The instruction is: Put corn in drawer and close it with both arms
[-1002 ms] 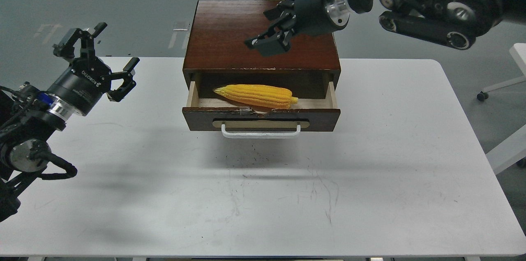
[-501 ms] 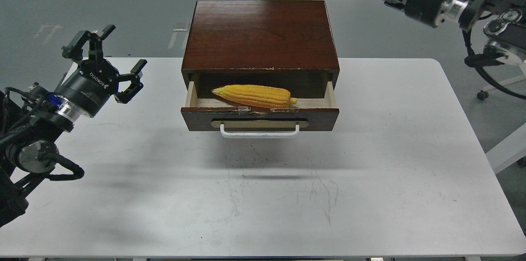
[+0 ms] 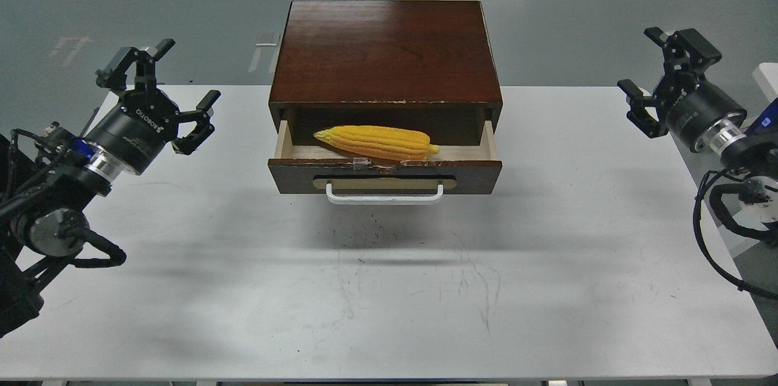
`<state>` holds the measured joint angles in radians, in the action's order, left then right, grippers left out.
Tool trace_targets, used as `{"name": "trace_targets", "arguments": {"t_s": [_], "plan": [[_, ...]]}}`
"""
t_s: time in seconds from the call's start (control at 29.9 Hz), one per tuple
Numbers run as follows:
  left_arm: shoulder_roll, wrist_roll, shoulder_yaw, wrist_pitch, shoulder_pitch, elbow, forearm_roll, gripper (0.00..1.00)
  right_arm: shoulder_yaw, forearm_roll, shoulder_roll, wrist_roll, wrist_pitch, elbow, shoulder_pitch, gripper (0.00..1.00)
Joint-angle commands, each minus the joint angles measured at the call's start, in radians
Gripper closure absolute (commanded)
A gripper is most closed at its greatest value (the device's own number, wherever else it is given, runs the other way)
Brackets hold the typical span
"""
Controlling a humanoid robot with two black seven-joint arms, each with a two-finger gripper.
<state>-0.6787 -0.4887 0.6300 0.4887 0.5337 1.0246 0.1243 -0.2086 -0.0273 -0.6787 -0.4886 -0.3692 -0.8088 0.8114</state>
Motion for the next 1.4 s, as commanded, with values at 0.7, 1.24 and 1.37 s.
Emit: {"name": "trace_targets", "arguments": {"t_s": [0.7,1.24,1.37], "plan": [[-0.200,0.000,0.013,0.000,0.253,0.147,0.354,0.01,0.000,-0.016,0.128,0.000,-0.119,0.106,-0.060,0.04],[-0.194,0.000,0.035,0.000,0.276,0.703,1.267,1.00,0.008,-0.013,0.120,0.000,-0.119,0.103,-0.066,0.04],[-0.202,0.000,-0.077,0.000,0.246,0.736,1.304,1.00,0.017,-0.011,0.117,0.000,-0.119,0.099,-0.070,0.04]]}}
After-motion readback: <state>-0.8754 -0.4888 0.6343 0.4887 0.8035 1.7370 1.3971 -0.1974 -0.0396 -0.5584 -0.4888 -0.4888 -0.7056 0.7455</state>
